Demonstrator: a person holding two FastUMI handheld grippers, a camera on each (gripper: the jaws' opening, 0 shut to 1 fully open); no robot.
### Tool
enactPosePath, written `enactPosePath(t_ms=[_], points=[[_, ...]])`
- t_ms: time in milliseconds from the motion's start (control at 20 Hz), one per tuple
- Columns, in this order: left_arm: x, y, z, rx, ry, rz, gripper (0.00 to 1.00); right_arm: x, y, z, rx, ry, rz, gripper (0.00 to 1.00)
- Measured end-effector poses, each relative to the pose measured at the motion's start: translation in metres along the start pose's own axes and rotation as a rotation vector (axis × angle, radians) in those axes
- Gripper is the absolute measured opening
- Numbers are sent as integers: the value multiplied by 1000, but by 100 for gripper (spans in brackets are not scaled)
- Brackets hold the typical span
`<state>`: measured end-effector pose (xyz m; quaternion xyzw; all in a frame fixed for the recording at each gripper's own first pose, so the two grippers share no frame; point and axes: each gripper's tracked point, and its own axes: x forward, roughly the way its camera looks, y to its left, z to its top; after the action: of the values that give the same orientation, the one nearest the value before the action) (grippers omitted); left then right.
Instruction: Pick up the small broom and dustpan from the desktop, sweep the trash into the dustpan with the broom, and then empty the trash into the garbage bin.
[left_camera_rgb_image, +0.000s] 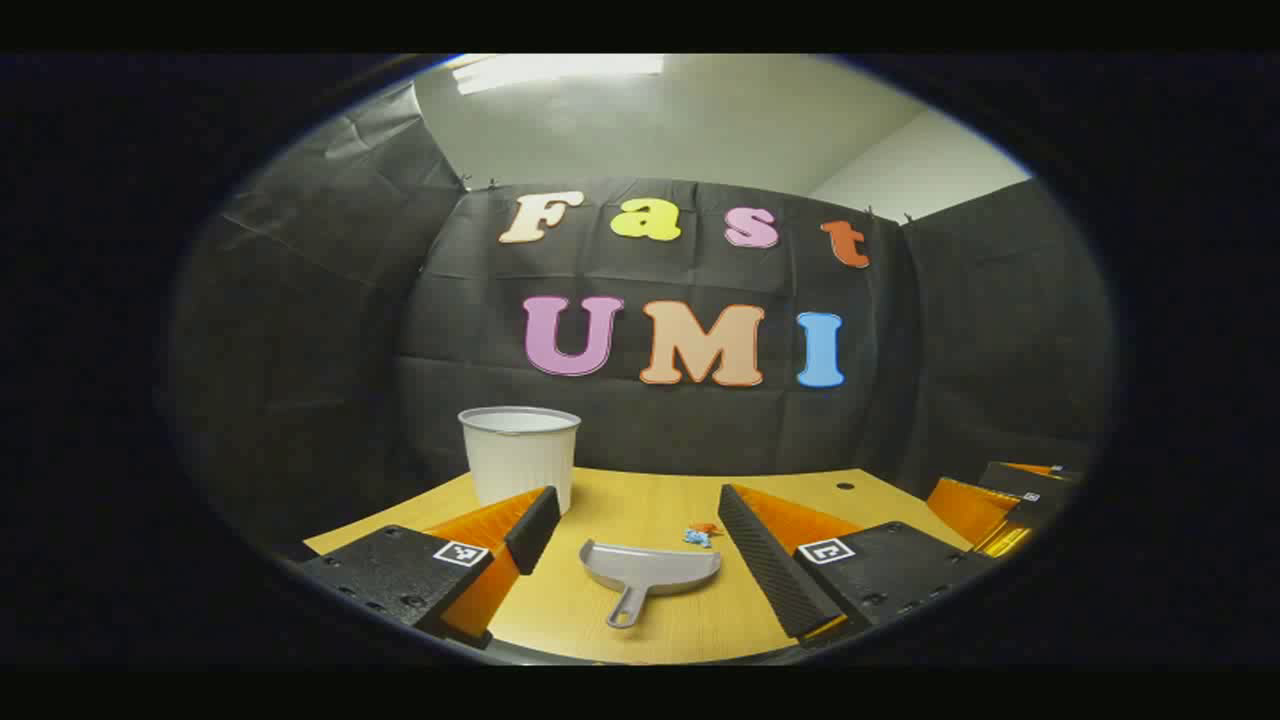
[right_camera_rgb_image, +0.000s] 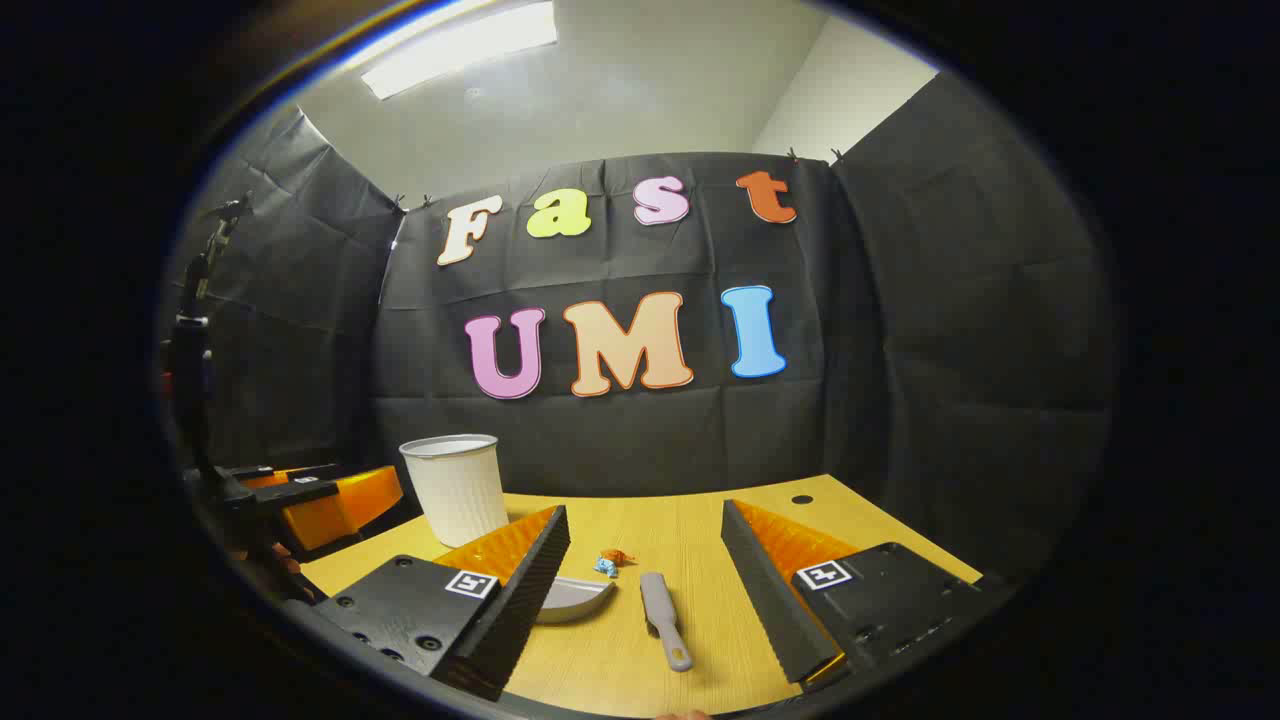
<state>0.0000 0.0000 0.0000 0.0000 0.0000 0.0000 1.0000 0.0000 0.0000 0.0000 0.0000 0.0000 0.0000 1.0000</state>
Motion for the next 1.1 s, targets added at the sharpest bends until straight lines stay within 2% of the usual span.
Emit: enactPosePath(t_ms=[400, 450, 550, 650, 1100], points=[[2, -15, -12, 15, 43, -43, 99, 3, -2, -2, 0, 16, 1, 92], [1, -17, -14, 15, 48, -47, 96, 2, -2, -2, -1, 19, 3, 92], [1, -19, -17, 19, 56, -53, 99, 2, -2, -3, -5, 21, 5, 92], [2, -20, -20, 23, 68, -61, 96, 1, -1, -4, -7, 27, 7, 92], [-3, -21, -31, 31, 102, -68, 99, -3, -5, -10, -4, 43, -9, 92]])
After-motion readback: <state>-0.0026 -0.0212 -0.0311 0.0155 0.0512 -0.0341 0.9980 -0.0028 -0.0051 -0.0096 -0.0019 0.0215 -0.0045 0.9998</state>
